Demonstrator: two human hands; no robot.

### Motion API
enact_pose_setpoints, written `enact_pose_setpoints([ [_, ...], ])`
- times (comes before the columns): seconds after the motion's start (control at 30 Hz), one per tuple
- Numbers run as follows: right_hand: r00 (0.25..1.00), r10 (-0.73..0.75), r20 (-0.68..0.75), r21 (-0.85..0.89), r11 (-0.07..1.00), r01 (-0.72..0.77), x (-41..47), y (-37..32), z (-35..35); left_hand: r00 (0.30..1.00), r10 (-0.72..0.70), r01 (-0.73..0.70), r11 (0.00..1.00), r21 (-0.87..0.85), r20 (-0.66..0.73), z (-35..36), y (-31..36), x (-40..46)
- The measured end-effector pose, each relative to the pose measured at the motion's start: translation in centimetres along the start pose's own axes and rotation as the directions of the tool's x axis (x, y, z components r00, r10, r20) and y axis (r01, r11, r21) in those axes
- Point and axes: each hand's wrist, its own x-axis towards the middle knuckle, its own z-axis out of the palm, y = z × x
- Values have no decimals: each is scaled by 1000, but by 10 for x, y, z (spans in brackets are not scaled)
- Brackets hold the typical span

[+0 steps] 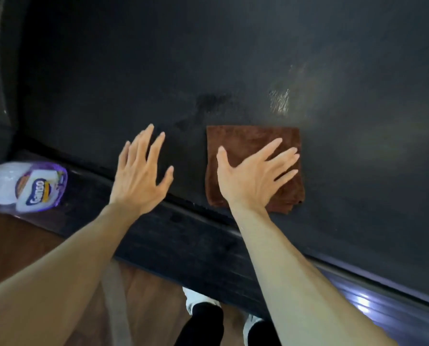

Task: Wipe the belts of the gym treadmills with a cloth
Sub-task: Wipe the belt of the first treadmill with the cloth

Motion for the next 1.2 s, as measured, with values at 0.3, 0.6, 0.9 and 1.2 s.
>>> enact_pose_setpoints([
  [0.3,963,-24,-270,-75,997,4,5,-1,53,999,-9,6,997,-81,-35,14,-14,-4],
  [0.6,952,-13,-306,-168,985,-41,6,-5,53,1000,-18,18,996,-86,-5,9,-15,-3],
  [0.9,962,-15,-272,-222,974,-48,5,-8,50,1000,-16,19,995,-96,25,12,-15,-4],
  [1.2,955,-95,-280,-184,982,44,6,2,56,999,9,-13,996,-92,-46,17,-17,-7],
])
